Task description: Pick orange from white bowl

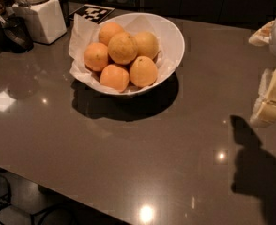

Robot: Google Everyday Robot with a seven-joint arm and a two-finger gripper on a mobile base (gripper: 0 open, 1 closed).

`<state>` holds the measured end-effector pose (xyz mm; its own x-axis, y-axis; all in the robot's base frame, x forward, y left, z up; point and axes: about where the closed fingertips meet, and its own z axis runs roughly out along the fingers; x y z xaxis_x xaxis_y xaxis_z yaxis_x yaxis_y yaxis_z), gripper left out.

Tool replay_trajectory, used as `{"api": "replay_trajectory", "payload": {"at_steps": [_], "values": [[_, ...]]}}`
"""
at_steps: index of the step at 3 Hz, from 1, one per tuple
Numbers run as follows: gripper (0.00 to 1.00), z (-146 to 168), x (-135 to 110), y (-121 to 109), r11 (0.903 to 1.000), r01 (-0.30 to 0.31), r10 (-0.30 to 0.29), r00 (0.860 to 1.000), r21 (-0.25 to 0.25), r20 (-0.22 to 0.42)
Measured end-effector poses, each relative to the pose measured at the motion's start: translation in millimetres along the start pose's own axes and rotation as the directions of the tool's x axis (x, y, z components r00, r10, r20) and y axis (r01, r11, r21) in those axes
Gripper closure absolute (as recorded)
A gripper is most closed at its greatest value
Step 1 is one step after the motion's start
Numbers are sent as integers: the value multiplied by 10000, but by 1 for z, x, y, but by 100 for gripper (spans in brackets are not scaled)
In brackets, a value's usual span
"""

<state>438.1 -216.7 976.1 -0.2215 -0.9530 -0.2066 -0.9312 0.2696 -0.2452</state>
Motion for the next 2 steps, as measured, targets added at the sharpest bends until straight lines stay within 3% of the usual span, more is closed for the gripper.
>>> {"api": "replay_trajectory", "payload": {"at_steps": [2], "values": [[0, -3, -7, -3, 9998, 176, -176, 9998, 14, 30]]}}
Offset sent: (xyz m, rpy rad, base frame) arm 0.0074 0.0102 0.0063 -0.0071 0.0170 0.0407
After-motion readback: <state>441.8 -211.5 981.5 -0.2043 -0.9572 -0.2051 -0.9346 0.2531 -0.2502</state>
